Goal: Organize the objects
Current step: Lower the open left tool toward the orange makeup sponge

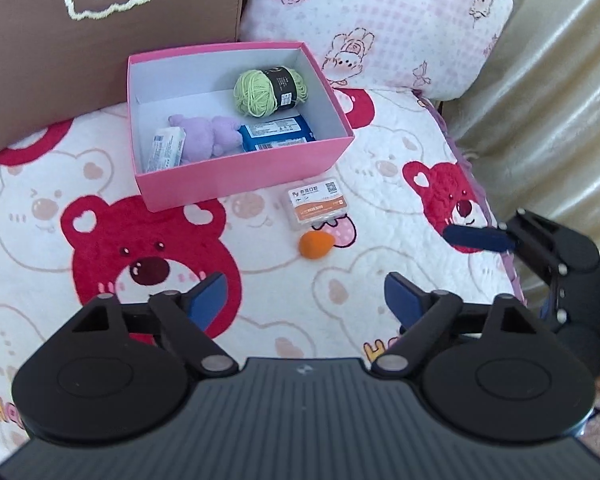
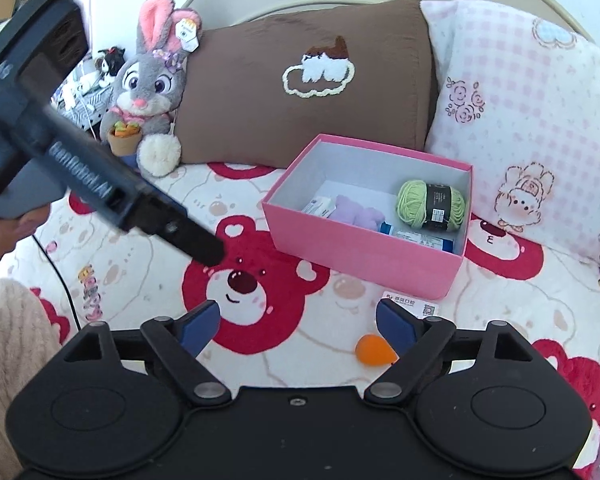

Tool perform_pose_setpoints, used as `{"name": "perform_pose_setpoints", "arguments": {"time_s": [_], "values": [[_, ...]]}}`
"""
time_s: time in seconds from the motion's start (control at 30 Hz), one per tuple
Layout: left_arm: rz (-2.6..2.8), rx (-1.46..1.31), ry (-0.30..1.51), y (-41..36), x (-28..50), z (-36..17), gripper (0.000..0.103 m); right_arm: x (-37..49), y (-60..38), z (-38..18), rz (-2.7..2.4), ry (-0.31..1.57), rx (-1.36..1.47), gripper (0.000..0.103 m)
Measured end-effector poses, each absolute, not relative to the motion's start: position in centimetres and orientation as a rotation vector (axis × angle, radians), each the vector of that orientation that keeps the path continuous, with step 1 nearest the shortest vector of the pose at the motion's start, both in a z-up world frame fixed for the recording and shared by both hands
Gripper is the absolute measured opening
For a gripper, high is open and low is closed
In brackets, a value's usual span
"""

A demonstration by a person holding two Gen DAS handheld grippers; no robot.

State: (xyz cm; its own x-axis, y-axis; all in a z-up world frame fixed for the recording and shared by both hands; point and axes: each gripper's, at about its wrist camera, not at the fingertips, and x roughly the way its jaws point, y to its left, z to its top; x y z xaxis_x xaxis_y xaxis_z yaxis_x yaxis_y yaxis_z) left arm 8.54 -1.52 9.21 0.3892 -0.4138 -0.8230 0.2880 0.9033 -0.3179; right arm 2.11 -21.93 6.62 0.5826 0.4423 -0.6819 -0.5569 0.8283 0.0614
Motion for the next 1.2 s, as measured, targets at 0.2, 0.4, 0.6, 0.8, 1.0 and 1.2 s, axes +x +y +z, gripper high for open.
{"name": "perform_pose_setpoints", "arguments": {"time_s": [0.2, 0.4, 0.6, 0.8, 1.0, 1.2], "values": [[-0.423, -0.146, 1.071, -2.1, 8.9, 7.3, 0.091, 1.6, -22.1, 5.3, 0.581, 0.717, -0.161, 0.092], [-0.429, -0.131, 1.041, -3.0, 9.1, 5.2, 0.091, 1.8, -22.5, 3.2, 0.574, 0.651, -0.170, 0.092], [-0.388, -0.151, 1.064, -3.2, 10.4, 2.5, 0.091, 1.8, -22.8, 0.5, 0.539, 0.509, -0.209, 0.092], [-0.372, -0.133, 1.056, -3.7, 11.6, 0.3, 0.091, 3.2, -23.0, -1.5, 0.528, 0.528, -0.202, 0.092], [-0.414, -0.124, 1.049, -4.4, 12.4, -1.7, 0.091, 5.7, -22.9, -4.5, 0.524, 0.679, -0.142, 0.092], [-0.446, -0.134, 1.010, -5.0, 12.8, -3.8, 0.091, 7.0, -22.0, -7.5, 0.490, 0.794, -0.173, 0.092]]}}
